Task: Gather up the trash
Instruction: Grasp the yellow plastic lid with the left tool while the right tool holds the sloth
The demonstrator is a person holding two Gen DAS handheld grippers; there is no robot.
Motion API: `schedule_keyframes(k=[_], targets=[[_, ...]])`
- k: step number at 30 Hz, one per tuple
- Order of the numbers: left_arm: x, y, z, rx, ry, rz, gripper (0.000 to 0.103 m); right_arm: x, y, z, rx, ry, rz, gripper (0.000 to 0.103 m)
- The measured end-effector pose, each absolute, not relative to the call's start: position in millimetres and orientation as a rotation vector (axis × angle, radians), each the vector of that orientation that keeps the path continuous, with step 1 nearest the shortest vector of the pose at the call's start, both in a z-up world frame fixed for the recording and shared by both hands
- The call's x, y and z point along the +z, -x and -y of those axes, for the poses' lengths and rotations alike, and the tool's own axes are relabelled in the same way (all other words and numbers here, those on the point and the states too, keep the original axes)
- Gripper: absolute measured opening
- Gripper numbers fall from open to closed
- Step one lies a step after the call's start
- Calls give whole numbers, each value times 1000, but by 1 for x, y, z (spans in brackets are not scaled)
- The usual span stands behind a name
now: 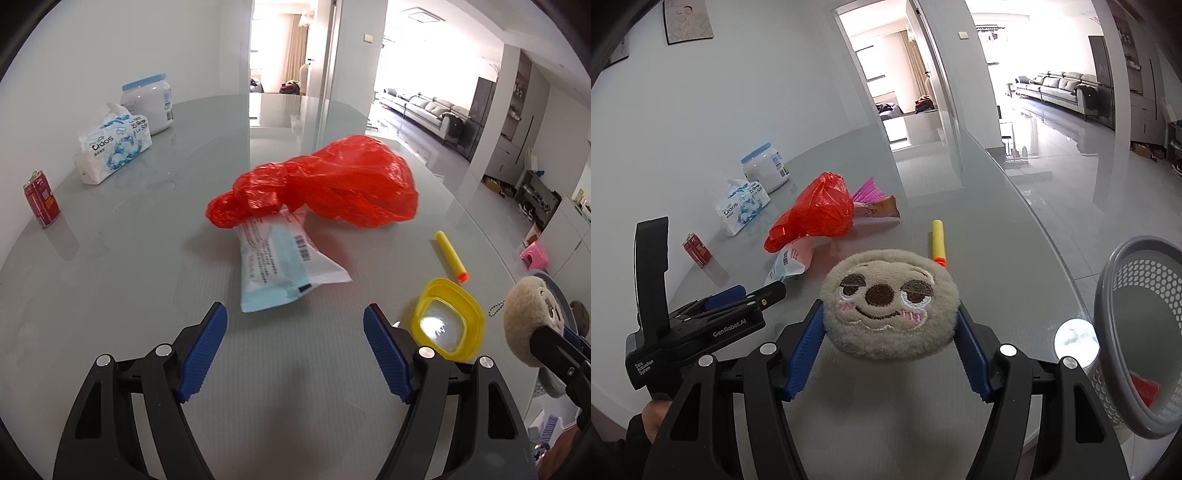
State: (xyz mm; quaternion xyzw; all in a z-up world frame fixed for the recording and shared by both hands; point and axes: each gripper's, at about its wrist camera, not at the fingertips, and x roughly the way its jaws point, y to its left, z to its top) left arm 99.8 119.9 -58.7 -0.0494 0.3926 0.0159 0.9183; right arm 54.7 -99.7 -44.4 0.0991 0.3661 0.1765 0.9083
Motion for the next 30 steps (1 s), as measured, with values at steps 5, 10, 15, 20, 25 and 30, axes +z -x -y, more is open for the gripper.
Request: schedule_keyframes(k=[5,10,15,20,25,30], targets=[[-60,-96,-96,-18,82,-825,75,-47,-46,122,307,-222,-756,65],[-60,-94,-63,-76,48,-839,76,-51,-36,147,249,-238,-751,65],[-60,-96,-34,-118,14,-847,79,-55,-26,176,209,-284,-742,65],[-66,-107,-8,-150,-15,-879,79,-56,-18,196,185,-321,-729,65],[-76,-120,9,-156,-33,-921,80,-59,-10,211,169,-351,-725,65],[-84,-129,15,-152,-14,-953,80,-63,-5,223,156,-372,-726,65]])
